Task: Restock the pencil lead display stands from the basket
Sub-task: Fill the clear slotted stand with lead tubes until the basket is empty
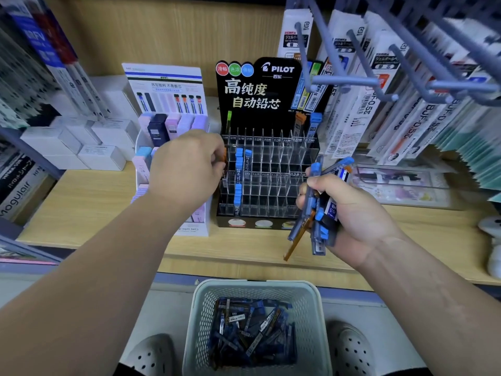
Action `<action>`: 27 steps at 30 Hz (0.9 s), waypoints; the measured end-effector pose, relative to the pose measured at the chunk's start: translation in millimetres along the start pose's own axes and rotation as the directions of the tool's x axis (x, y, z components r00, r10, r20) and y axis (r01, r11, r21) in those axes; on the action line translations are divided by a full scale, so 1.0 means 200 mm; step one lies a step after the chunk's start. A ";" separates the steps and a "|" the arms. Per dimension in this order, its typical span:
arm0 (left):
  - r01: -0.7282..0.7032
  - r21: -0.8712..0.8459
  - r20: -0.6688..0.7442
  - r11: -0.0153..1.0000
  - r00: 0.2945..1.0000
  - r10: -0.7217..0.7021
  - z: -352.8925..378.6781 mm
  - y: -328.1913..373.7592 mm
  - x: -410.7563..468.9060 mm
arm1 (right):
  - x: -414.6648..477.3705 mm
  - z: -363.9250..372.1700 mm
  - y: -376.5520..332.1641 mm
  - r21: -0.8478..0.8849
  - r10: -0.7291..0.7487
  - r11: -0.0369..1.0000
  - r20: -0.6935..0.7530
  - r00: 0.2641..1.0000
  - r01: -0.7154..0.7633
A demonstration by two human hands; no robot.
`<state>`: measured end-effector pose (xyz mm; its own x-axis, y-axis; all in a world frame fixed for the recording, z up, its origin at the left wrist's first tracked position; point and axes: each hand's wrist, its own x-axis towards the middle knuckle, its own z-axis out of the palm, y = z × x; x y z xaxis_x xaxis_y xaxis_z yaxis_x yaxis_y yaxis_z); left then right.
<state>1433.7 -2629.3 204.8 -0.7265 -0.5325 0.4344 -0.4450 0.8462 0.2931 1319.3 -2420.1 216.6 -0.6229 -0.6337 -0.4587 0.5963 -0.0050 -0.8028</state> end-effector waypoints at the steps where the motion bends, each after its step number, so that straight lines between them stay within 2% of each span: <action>1: -0.014 -0.003 -0.010 1.000 1.000 0.014 -0.01 0.00 0.00 | 0.00 0.00 0.00 0.010 -0.002 1.000 -0.013 1.000 0.003; 3: -0.015 -0.043 -0.024 0.999 1.000 0.014 -0.03 0.03 -0.01 | 0.00 0.01 -0.01 0.029 -0.010 1.000 -0.035 0.999 0.011; 5: 0.064 -0.258 0.024 0.964 0.998 -0.060 -0.06 0.11 -0.04 | 0.00 0.02 -0.01 0.046 -0.022 0.999 -0.042 0.999 0.024; 7: 0.223 -0.526 0.240 0.821 0.965 -0.109 -0.09 0.23 -0.08 | 0.00 0.03 -0.01 0.050 -0.030 0.998 -0.050 0.998 0.033; 8: 0.315 -0.589 0.389 0.744 0.918 -0.080 -0.10 0.29 -0.11 | 0.00 0.04 -0.01 0.054 -0.034 0.998 -0.054 0.998 0.037; 9: 0.398 -0.612 0.518 0.683 0.855 -0.034 -0.10 0.34 -0.14 | 0.00 0.04 -0.01 0.060 -0.038 0.997 -0.054 0.998 0.041; 11: 0.512 -0.633 0.637 0.581 0.771 0.014 -0.09 0.39 -0.18 | 0.00 0.05 -0.01 0.065 -0.047 0.997 -0.046 0.998 0.050; 14: 0.581 -0.641 0.661 0.501 0.750 -0.023 -0.06 0.40 -0.20 | 0.01 0.04 0.00 0.078 -0.058 0.995 -0.060 0.997 0.062; 21: 0.642 -0.615 0.717 0.458 0.697 -0.014 -0.04 0.41 -0.22 | 0.01 0.03 0.01 0.083 -0.064 0.994 -0.072 0.995 0.070; 27: 0.705 -0.643 0.735 0.300 0.678 -0.020 -0.02 0.44 -0.24 | 0.02 0.03 0.01 0.093 -0.024 0.995 -0.088 0.996 0.033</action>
<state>1430.4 -2528.8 212.6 -0.8685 -0.3635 -0.3369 -0.3089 -0.1345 0.9415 1321.4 -2427.4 216.2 -0.6795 -0.5626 -0.4709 0.6204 -0.0979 -0.7782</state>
